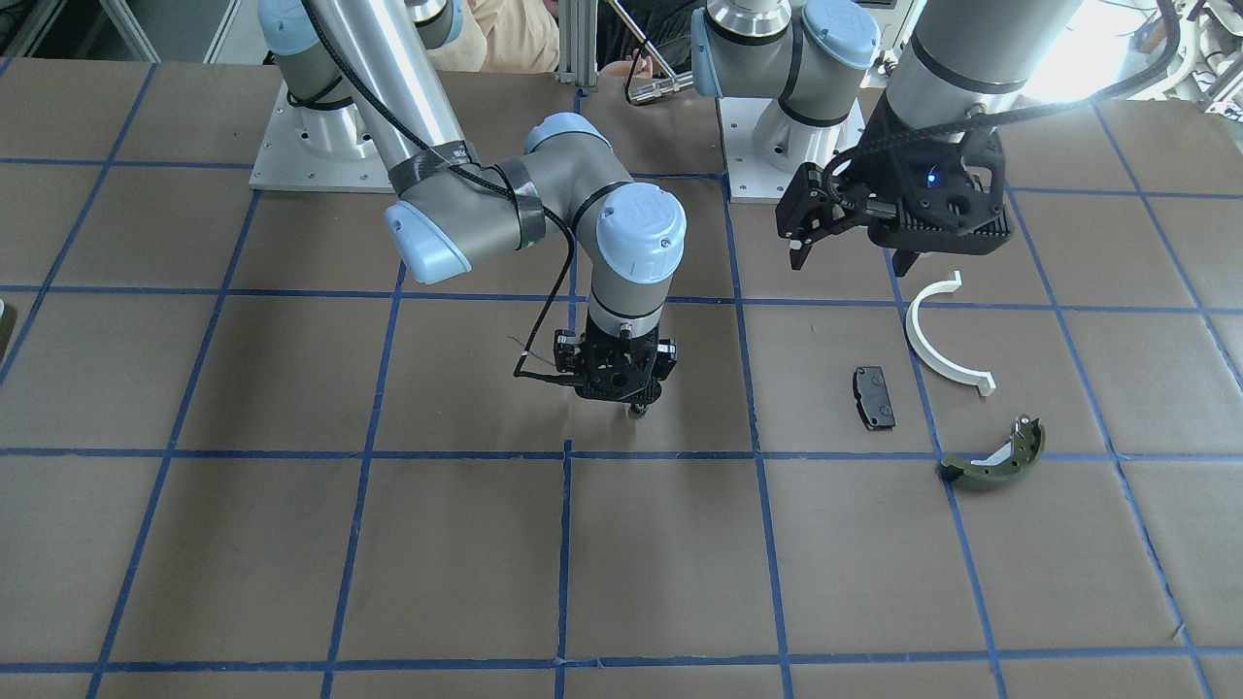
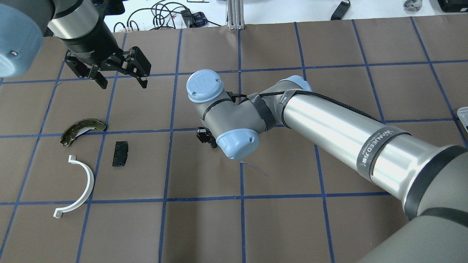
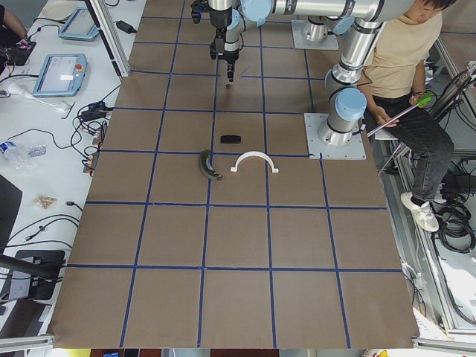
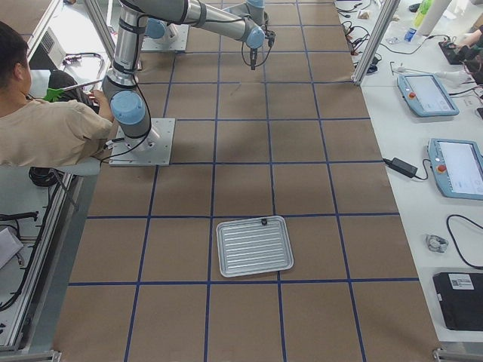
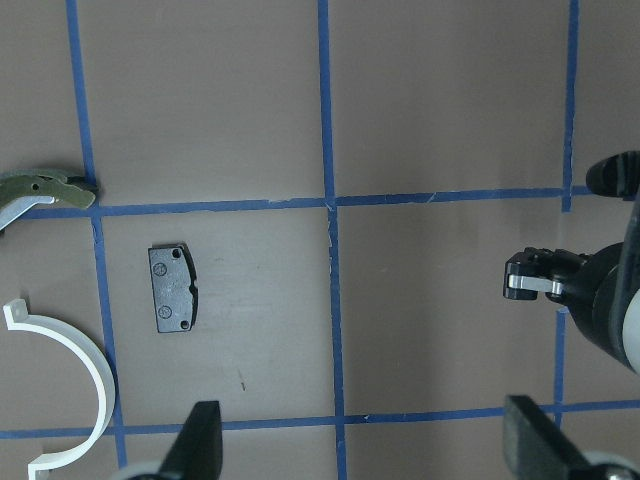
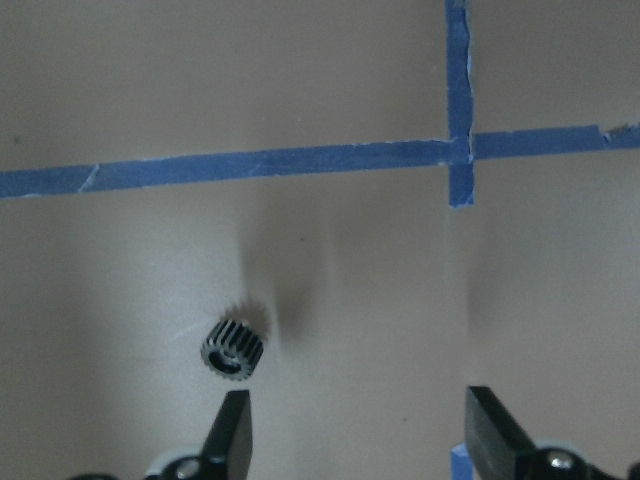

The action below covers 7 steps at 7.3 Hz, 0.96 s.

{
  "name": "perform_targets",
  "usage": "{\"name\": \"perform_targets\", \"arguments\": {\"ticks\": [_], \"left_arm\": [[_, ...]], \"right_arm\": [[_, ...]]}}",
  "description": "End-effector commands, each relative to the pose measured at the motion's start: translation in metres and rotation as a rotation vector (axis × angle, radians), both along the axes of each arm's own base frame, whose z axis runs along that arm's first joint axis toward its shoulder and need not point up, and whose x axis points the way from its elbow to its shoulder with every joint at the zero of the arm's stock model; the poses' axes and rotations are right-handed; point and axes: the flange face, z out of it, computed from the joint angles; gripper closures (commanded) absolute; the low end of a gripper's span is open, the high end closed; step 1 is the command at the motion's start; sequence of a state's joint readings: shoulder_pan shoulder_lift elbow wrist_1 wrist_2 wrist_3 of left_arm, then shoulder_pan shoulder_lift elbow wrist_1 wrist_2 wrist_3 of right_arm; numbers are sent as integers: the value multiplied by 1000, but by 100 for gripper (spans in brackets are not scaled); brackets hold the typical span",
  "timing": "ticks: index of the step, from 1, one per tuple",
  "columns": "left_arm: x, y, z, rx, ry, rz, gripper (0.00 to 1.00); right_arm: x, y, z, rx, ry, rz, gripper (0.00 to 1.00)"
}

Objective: Place bearing gear from tray to pile

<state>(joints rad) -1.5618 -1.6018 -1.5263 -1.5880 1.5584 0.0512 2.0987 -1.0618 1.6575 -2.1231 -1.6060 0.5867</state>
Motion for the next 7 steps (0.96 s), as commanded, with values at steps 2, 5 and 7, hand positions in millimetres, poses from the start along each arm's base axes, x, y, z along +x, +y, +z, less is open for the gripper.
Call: {"name": "perform_targets", "arguments": {"ticks": [2,5,7], "left_arm": [[-7,-4,-41,58,14,32,0],[-70,-26,-111,23,18,15,0],[-146,-12,-184,33,2,-31,0]], "right_arm": [[-47,-36,21,-23,1,160,0],[-162,-96,44,-29,38,385,0],[-195,-110,45,-39,51,346,0]]}}
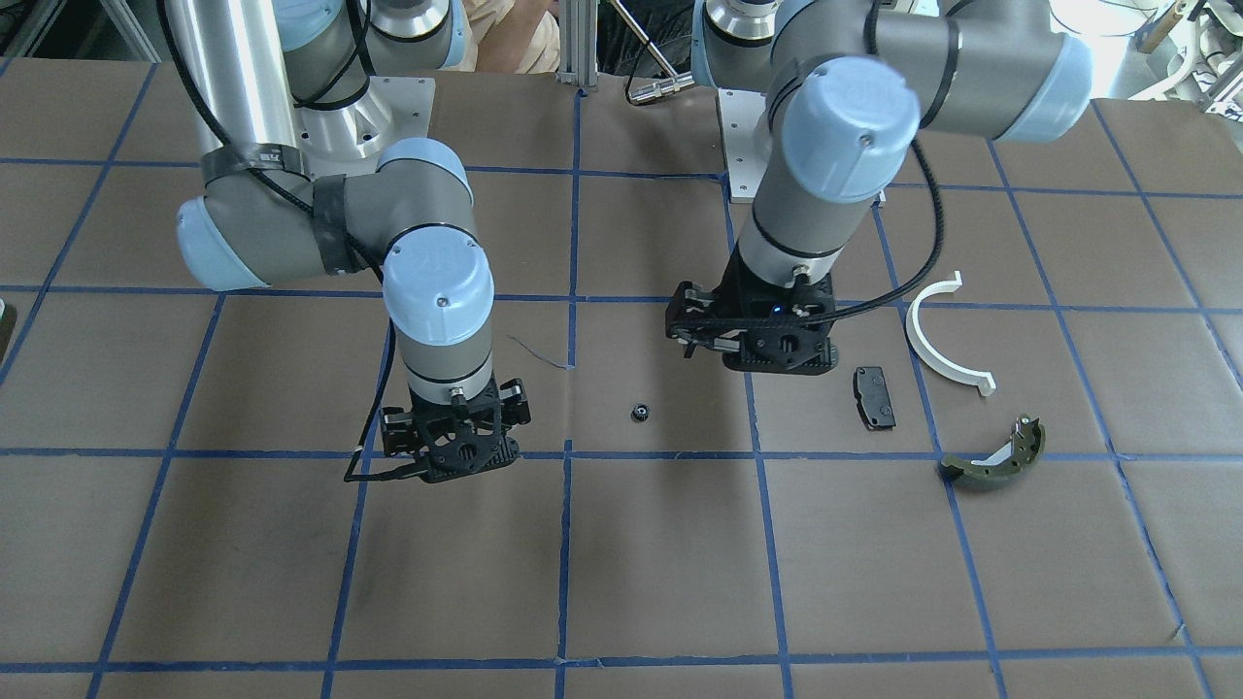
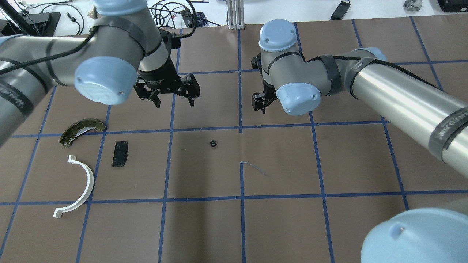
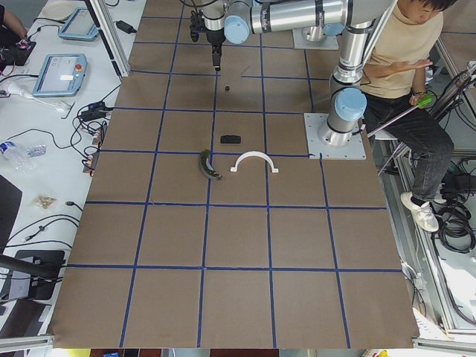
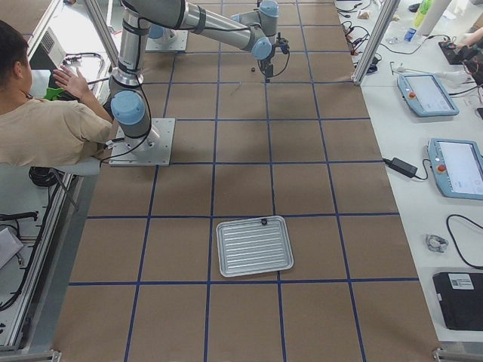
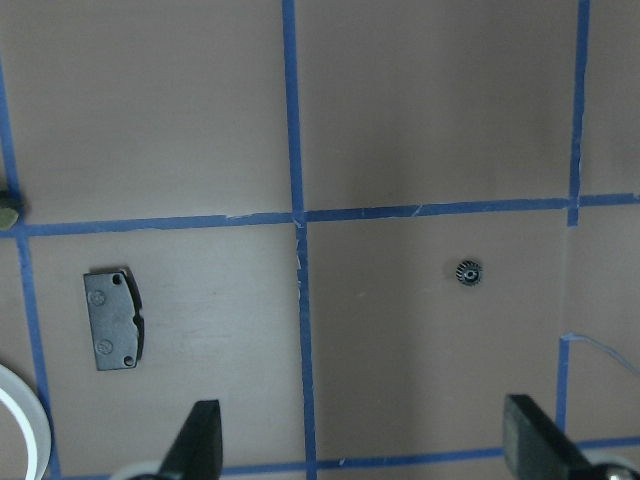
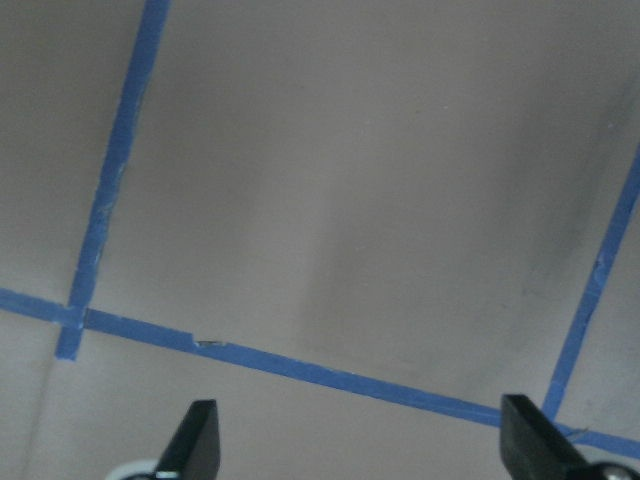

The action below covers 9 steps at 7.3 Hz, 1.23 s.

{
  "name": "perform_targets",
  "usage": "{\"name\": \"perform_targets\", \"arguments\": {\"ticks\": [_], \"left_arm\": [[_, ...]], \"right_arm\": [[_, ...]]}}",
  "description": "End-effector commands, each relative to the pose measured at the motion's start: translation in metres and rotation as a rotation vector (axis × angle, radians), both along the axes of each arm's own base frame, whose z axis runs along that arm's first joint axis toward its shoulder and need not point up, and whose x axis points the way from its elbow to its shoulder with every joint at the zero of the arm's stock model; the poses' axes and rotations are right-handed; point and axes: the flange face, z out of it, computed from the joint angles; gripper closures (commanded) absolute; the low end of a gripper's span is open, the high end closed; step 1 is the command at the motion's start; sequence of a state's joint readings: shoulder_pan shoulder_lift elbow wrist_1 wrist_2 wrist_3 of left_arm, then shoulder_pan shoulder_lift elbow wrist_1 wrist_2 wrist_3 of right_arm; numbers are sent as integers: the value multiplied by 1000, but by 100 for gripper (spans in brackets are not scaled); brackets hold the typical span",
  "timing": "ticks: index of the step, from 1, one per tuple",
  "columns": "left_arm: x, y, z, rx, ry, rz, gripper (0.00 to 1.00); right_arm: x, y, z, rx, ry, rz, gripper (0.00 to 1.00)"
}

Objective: Place bearing gear from tray to pile

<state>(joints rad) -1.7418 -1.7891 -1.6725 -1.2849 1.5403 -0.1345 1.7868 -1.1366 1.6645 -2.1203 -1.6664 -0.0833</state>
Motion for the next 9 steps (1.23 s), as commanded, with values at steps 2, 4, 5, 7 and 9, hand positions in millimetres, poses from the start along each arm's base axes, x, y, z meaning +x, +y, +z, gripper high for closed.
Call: {"name": "perform_targets", "arguments": {"ticks": [2,4,5,7,9], "left_arm": [[-66,30,-110,-22,-7,-8,0],[-59,51,-169,-27,-7,-13,0],[-59,52,-183,-16,-10,-7,0],[-60,47,-187,-48,-1,-10,6],[-62,43,-186,-83,10,-6,20]], "right_arm": [[-45,-11,-6,-6,118,-22,0],[-98,-38,8,5,-85,-137,0],[-107,-37,13,43,-137,-144,0],[-155,-38,38,36,-140,-130,0],[-232,-35,61,20,-51,73,0]]}}
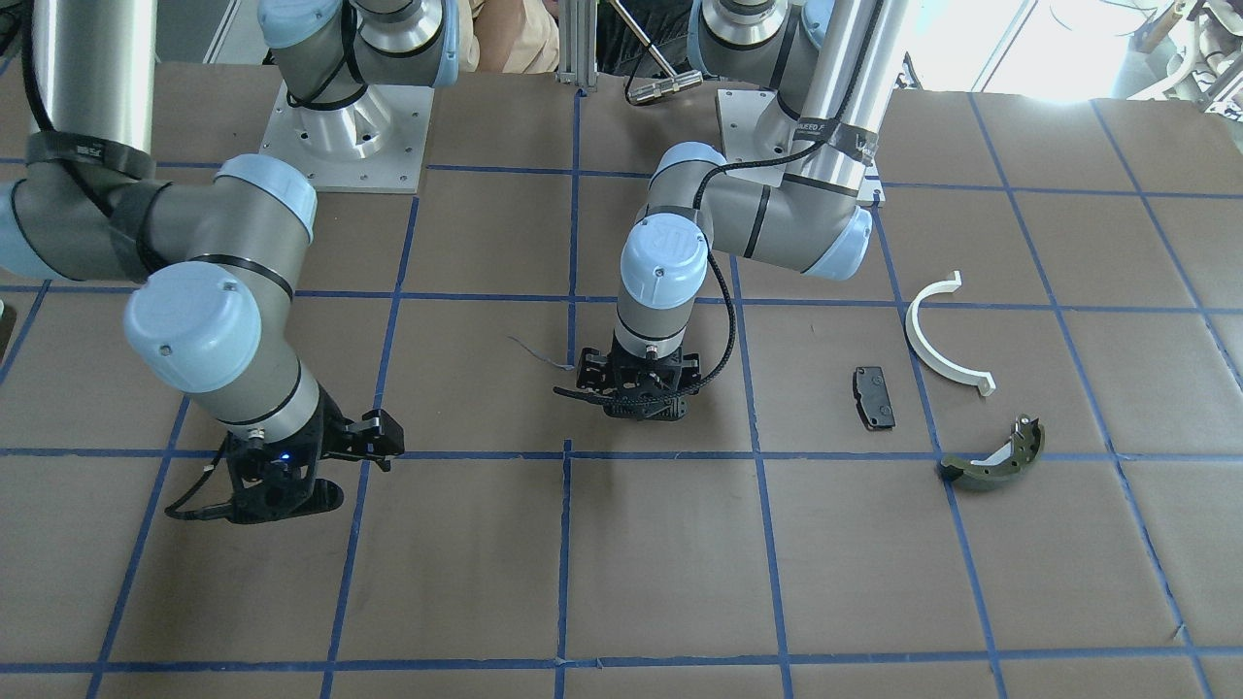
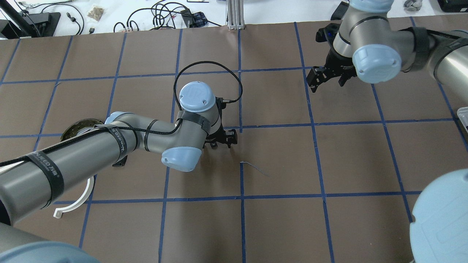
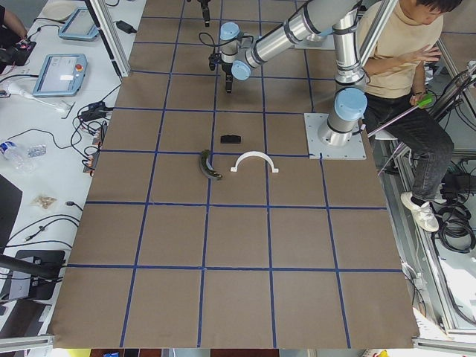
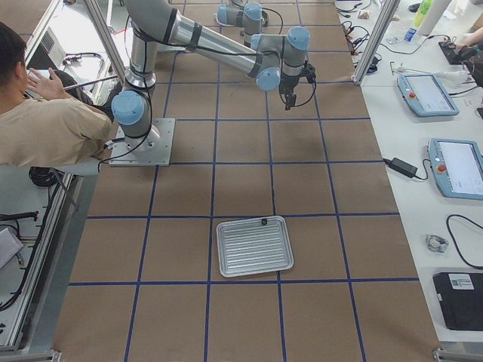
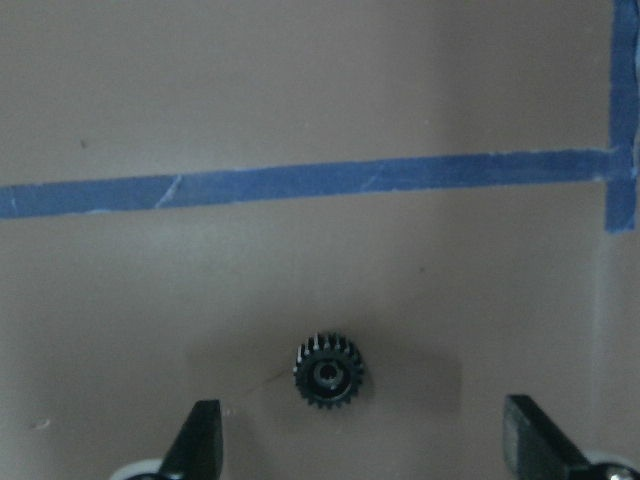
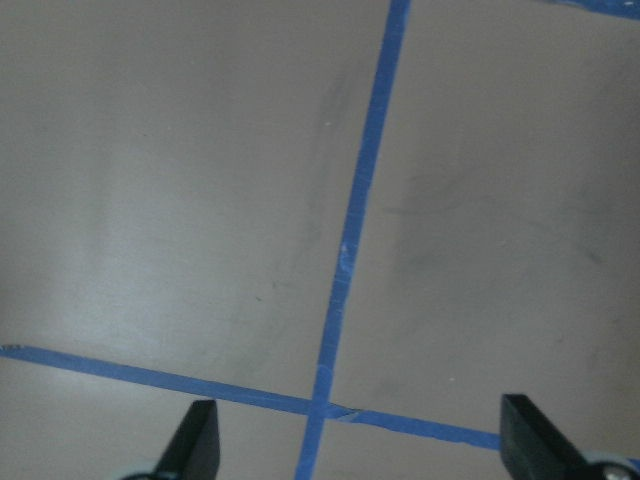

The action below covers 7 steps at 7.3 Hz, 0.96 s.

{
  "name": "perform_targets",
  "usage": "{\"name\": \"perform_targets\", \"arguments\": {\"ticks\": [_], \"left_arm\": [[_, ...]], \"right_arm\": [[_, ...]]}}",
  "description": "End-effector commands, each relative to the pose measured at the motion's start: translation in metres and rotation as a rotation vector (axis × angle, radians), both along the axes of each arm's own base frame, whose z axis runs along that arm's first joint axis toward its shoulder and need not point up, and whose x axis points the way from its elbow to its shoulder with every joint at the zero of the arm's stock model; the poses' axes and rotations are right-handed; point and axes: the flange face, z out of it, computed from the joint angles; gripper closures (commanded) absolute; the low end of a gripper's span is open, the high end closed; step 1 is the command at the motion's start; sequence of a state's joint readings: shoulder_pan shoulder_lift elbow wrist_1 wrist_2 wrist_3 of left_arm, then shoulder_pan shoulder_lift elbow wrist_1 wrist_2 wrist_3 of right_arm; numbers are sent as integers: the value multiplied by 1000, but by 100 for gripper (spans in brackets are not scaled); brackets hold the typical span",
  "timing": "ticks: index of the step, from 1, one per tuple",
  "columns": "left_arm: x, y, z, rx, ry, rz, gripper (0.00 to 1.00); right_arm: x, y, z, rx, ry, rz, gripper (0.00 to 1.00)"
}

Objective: Place bearing gear from tray to pile

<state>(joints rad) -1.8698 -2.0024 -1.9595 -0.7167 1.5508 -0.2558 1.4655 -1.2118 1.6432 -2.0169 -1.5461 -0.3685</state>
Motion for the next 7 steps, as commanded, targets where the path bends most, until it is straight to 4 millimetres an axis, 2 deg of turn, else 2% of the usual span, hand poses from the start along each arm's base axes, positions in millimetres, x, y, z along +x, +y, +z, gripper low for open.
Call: {"name": "perform_targets", "arguments": {"ticks": [1,2,3,5,7], "left_arm": [[-1,-3,2,-24,6,0,50],[-1,-3,3,-25,6,0,81],[-1,-3,3,-25,6,0,98],[1,-2,3,-29,-6,-4,100],[4,-8,22,-64,0,-11,100]], "right_arm": [[-96,15,28,38,114,78,0],[-151,23,27,67,97,139,0],[-205,33,28,82,92,169,0],[-291,55,29,85,80,385,0],[-350,70,25,92,78,654,0]]}}
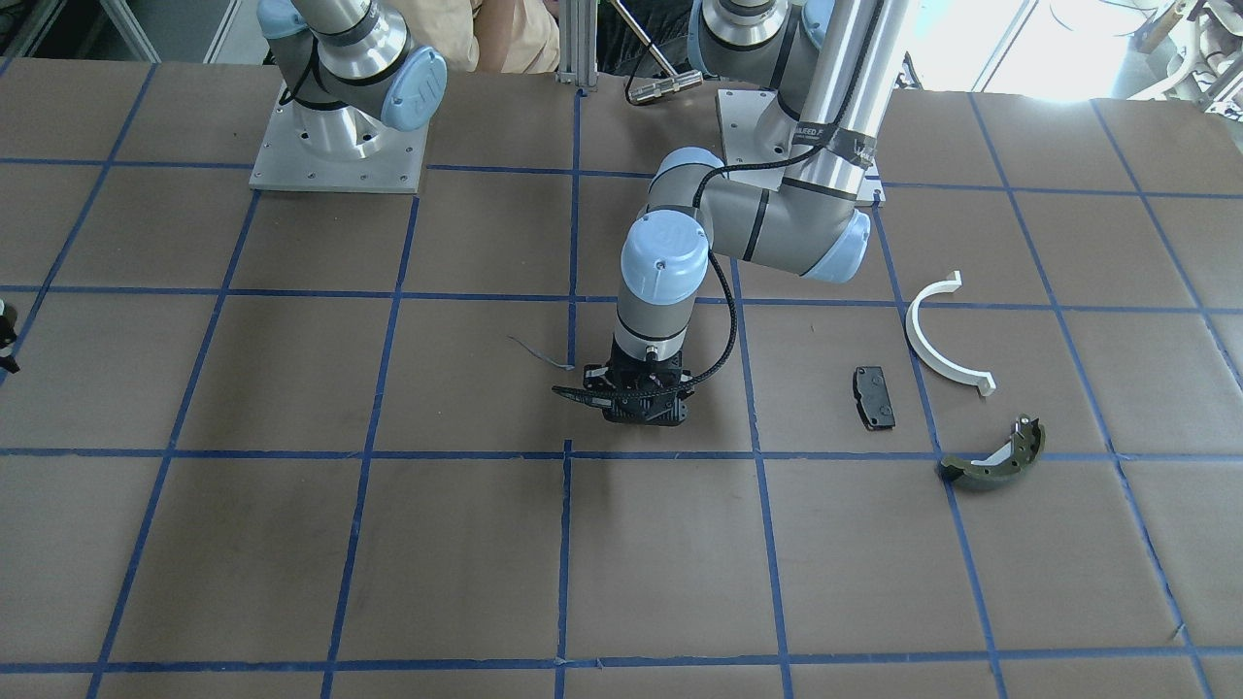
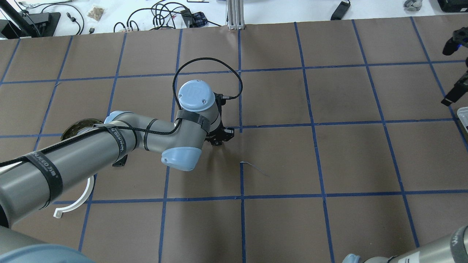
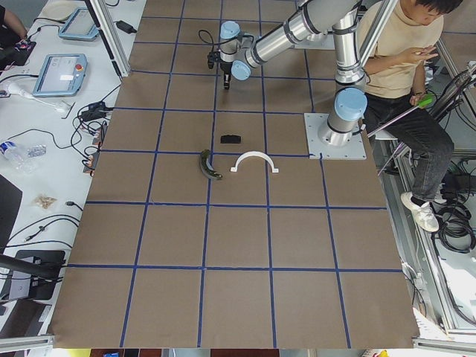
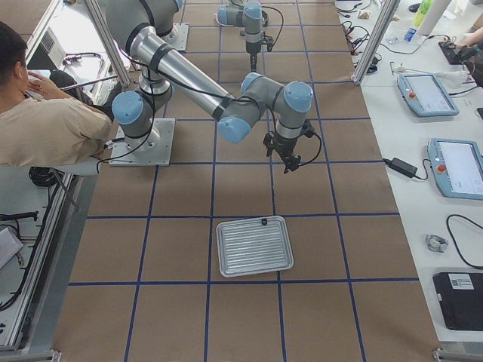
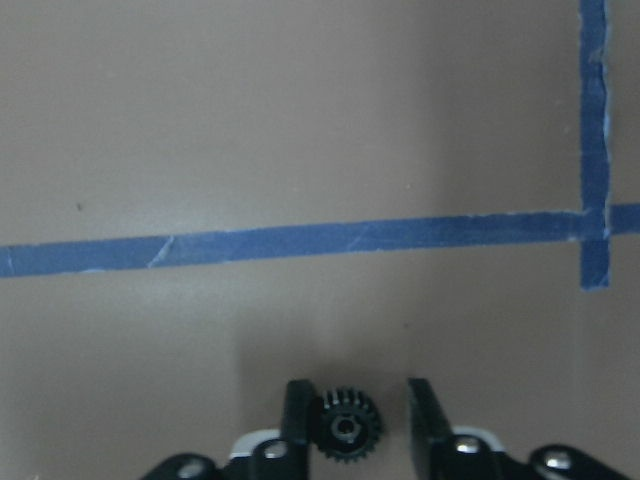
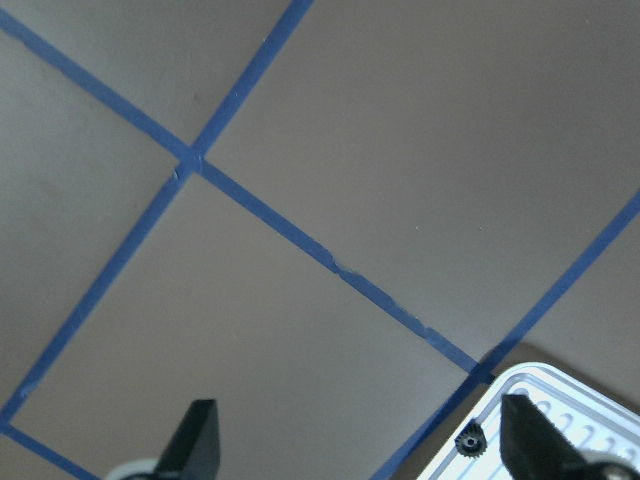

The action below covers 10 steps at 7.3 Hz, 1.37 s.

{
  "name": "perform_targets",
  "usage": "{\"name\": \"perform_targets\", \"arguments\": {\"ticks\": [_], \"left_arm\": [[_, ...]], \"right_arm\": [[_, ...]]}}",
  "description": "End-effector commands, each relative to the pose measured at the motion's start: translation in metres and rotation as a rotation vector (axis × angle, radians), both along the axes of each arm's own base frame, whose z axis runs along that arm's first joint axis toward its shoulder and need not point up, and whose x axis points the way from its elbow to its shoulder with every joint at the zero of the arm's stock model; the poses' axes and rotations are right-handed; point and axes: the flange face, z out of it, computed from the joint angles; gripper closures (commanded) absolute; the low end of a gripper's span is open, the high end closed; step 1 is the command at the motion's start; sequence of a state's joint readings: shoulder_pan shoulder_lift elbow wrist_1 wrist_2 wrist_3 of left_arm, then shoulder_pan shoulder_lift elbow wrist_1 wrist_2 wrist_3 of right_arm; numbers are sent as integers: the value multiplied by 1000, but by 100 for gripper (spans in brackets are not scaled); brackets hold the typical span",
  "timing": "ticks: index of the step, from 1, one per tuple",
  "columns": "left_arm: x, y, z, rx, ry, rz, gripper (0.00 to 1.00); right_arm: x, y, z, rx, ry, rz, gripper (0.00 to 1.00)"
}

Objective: Place bearing gear from tray to pile

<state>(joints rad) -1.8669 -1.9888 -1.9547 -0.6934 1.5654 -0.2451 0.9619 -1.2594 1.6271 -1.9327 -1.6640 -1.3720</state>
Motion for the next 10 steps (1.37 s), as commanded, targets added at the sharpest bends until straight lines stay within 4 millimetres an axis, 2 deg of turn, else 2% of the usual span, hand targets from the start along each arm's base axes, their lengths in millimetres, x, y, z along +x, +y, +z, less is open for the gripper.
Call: {"name": "perform_targets", "arguments": {"ticks": [1,2,3,5,6,7,8,9,10], "left_arm": [[24,-17,22,-23,-40,27,100],[59,-27,30,26,-85,3,100],[103,-36,42,59,-91,-15,100],[199,-46,52,110,-92,-80,100],[243,-43,46,133,-83,-119,100],[281,-32,40,158,-95,-139,100],[314,-24,40,172,-105,-166,100],[338,-17,34,184,-93,-203,100],[348,-8,26,196,-82,-191,100]], "right_arm": [[-64,15,-1,22,-17,310,2],[-88,24,-12,43,-40,425,3],[-118,37,-22,54,-60,526,3],[-144,29,-56,36,-18,673,3],[-155,30,-79,39,-49,645,4],[-159,32,-91,33,-64,541,9],[-158,33,-99,43,-77,550,9],[-155,35,-114,60,-107,627,14],[-158,33,-117,61,-108,658,15]]}}
